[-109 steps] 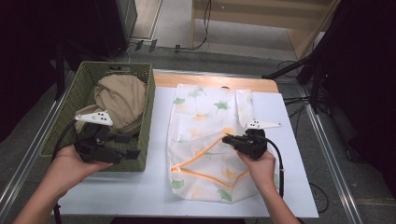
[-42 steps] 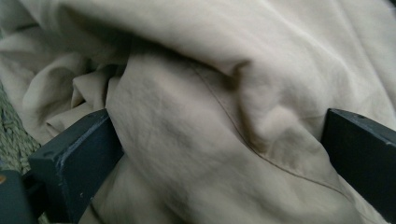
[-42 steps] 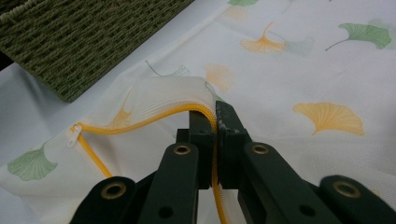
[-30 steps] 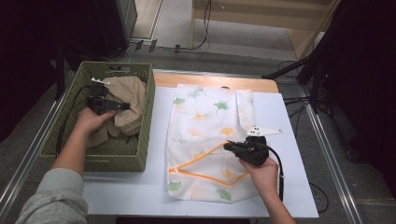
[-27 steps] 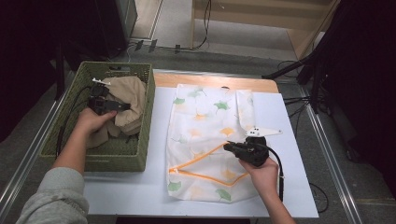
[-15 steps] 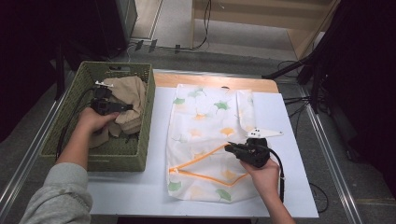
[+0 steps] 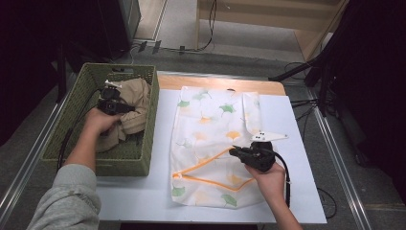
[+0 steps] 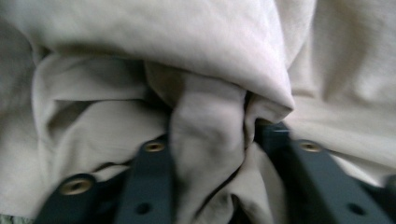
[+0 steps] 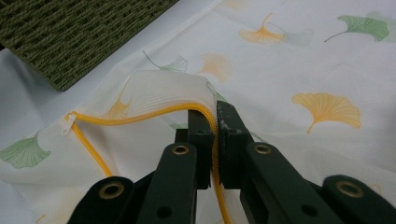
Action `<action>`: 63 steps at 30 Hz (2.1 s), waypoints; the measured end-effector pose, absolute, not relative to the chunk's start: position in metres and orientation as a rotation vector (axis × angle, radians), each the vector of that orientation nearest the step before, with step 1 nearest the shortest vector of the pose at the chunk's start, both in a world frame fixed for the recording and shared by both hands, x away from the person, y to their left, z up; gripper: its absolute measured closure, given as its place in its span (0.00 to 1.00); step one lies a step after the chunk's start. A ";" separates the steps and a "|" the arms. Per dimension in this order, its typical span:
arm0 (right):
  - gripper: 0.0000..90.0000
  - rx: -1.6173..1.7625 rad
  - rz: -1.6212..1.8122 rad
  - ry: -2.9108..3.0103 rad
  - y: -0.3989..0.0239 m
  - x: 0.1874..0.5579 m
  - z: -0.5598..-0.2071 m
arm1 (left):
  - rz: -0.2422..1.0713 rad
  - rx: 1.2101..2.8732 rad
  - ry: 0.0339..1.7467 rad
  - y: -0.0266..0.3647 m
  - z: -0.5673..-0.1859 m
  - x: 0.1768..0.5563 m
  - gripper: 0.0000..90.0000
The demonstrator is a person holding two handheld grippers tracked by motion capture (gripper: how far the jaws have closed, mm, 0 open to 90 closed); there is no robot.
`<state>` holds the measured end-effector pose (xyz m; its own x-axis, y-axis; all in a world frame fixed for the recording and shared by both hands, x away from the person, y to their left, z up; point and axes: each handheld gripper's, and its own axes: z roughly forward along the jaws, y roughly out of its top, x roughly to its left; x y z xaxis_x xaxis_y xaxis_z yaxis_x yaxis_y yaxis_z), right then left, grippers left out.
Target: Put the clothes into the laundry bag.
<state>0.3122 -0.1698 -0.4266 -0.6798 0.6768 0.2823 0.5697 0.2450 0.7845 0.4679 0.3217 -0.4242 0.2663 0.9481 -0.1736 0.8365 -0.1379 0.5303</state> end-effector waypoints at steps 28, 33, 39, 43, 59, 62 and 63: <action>0.97 1.233 1.472 2.365 -0.172 0.312 -0.427 | 0.190 1.931 1.494 0.354 -0.305 0.433 0.86; 0.98 1.231 1.480 2.371 -0.172 0.313 -0.427 | 0.202 1.956 1.432 0.351 -0.283 0.424 0.86; 0.98 1.251 1.502 2.378 -0.172 0.314 -0.426 | 0.172 1.944 1.382 0.346 -0.271 0.411 0.86; 0.98 1.259 1.524 2.372 -0.173 0.316 -0.425 | 0.166 1.946 1.341 0.343 -0.259 0.402 0.86; 0.98 1.259 1.559 2.366 -0.165 0.325 -0.418 | 0.096 2.037 1.087 0.292 -0.223 0.360 0.85; 0.98 1.255 1.571 2.360 -0.165 0.327 -0.416 | 0.076 2.061 1.018 0.276 -0.220 0.351 0.85; 0.98 1.249 1.573 2.357 -0.165 0.328 -0.416 | 0.069 2.069 0.998 0.271 -0.219 0.348 0.85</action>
<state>0.3282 -0.1653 -0.4160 -0.6740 0.6364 0.3752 0.5908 0.1595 0.7909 0.3484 0.2711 -0.2193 0.6845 0.6733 -0.2796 0.6287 -0.3510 0.6939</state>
